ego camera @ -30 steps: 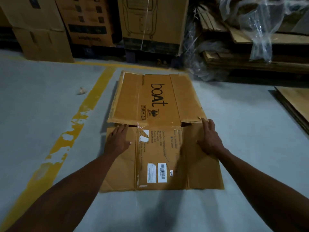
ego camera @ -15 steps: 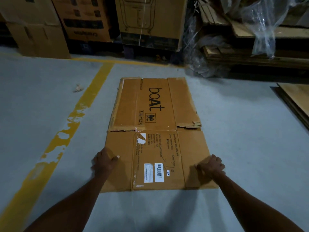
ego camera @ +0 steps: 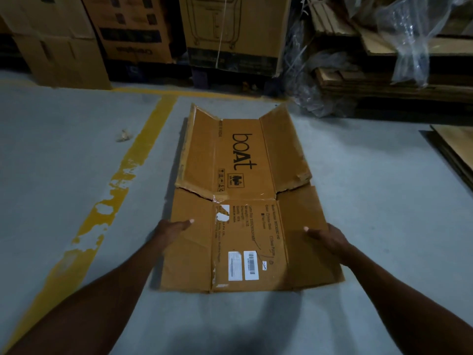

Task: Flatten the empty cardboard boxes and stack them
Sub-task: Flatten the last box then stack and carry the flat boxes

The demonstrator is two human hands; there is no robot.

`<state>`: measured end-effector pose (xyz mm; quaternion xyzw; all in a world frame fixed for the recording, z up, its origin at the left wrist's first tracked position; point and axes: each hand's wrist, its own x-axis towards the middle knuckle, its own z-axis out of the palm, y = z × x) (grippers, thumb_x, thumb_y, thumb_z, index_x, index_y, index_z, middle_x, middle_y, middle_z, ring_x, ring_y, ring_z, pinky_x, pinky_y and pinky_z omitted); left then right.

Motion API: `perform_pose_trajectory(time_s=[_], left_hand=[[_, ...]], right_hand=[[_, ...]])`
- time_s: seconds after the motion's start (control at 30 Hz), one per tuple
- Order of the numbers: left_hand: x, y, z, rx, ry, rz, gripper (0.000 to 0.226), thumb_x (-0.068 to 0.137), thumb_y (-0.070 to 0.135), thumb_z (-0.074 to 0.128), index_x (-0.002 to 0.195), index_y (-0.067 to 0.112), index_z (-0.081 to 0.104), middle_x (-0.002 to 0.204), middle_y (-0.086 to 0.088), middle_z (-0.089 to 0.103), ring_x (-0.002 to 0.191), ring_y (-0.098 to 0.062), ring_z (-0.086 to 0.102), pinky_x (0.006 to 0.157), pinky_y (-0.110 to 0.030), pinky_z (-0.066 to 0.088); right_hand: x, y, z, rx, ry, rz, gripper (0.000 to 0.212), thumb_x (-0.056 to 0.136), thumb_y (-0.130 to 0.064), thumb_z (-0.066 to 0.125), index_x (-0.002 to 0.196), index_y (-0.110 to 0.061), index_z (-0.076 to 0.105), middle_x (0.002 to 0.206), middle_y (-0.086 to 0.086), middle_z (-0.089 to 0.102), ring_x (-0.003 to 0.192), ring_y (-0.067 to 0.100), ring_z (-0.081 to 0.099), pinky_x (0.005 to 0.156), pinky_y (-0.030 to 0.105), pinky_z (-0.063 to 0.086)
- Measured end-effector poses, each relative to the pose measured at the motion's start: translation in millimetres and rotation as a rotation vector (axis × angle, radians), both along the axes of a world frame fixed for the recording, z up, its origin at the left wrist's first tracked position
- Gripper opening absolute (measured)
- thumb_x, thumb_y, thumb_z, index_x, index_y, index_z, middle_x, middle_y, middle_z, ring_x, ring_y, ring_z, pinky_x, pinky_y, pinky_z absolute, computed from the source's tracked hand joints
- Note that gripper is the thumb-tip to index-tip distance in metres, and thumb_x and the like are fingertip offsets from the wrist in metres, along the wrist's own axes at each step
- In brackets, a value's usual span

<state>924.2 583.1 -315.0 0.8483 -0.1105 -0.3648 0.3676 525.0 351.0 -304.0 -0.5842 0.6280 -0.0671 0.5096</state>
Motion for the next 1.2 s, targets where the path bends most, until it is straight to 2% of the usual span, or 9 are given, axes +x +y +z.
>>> perform_pose_trajectory(time_s=[0.07,0.13,0.27,0.47,0.6,0.7,0.83,1.03,1.2], left_hand=[[-8,-10,13,0.019,-0.031,-0.079,0.073,0.077,0.040,0.084,0.129,-0.004,0.061,0.122,-0.018,0.067,0.108,-0.033,0.066,0.087,-0.035,0.052],[-17,-19,23,-0.001,-0.090,-0.127,0.049,0.084,0.031,0.079,0.115,-0.004,0.069,0.098,-0.012,0.070,0.085,-0.027,0.067,0.074,-0.033,0.053],[-40,-30,70,-0.007,-0.205,-0.078,0.026,0.090,0.016,0.072,0.108,-0.003,0.072,0.091,-0.014,0.067,0.077,-0.023,0.058,0.068,-0.026,0.040],[-37,-38,214,0.035,-0.158,-0.056,0.025,0.082,0.020,0.077,0.093,-0.002,0.073,0.093,-0.018,0.074,0.084,-0.032,0.071,0.072,-0.037,0.055],[-39,-43,320,0.081,-0.186,-0.090,0.030,0.081,0.023,0.077,0.093,-0.003,0.070,0.086,-0.013,0.069,0.083,-0.032,0.070,0.068,-0.039,0.054],[-45,-46,404,0.093,-0.197,-0.113,0.019,0.082,0.019,0.075,0.084,0.002,0.066,0.083,-0.011,0.063,0.077,-0.026,0.064,0.067,-0.036,0.049],[-56,-55,512,0.098,-0.169,-0.142,0.018,0.081,0.017,0.075,0.090,0.002,0.073,0.088,-0.012,0.072,0.082,-0.029,0.070,0.072,-0.037,0.055],[-112,-78,650,0.111,-0.152,-0.170,0.023,0.079,0.024,0.076,0.084,0.002,0.072,0.083,-0.011,0.073,0.076,-0.029,0.069,0.069,-0.038,0.057],[-178,-106,726,0.067,-0.127,-0.197,0.027,0.080,0.023,0.076,0.069,0.003,0.062,0.071,-0.009,0.064,0.070,-0.026,0.064,0.063,-0.035,0.050]], right_hand=[[13,1,12,0.037,-0.007,0.102,0.077,0.078,-0.050,0.077,0.139,-0.014,0.048,0.126,0.013,0.061,0.102,0.030,0.064,0.087,0.044,0.055],[24,6,23,0.013,-0.018,0.138,0.070,0.084,-0.044,0.074,0.140,-0.012,0.048,0.130,0.015,0.061,0.112,0.035,0.062,0.098,0.050,0.052],[36,9,67,-0.140,0.040,0.162,0.052,0.091,-0.035,0.068,0.134,-0.010,0.055,0.124,0.017,0.066,0.108,0.037,0.065,0.093,0.046,0.054],[38,-4,218,-0.113,0.134,0.178,0.053,0.088,-0.032,0.071,0.133,-0.006,0.058,0.125,0.019,0.065,0.108,0.039,0.065,0.095,0.048,0.053],[36,1,326,-0.100,0.179,0.162,0.050,0.088,-0.029,0.070,0.131,-0.004,0.059,0.125,0.019,0.065,0.110,0.039,0.064,0.097,0.048,0.052],[28,10,403,-0.062,0.197,0.119,0.051,0.086,-0.031,0.071,0.130,-0.006,0.060,0.125,0.017,0.066,0.108,0.037,0.065,0.096,0.048,0.052],[4,14,512,-0.029,0.213,0.085,0.052,0.086,-0.035,0.070,0.130,-0.009,0.060,0.124,0.015,0.066,0.107,0.037,0.064,0.096,0.048,0.052],[-60,6,663,-0.033,0.260,0.050,0.055,0.084,-0.046,0.068,0.128,-0.014,0.059,0.121,0.010,0.066,0.105,0.034,0.065,0.093,0.047,0.053],[-124,-14,762,-0.061,0.313,-0.005,0.054,0.085,-0.041,0.070,0.128,-0.011,0.059,0.119,0.013,0.066,0.104,0.033,0.065,0.091,0.044,0.052]])
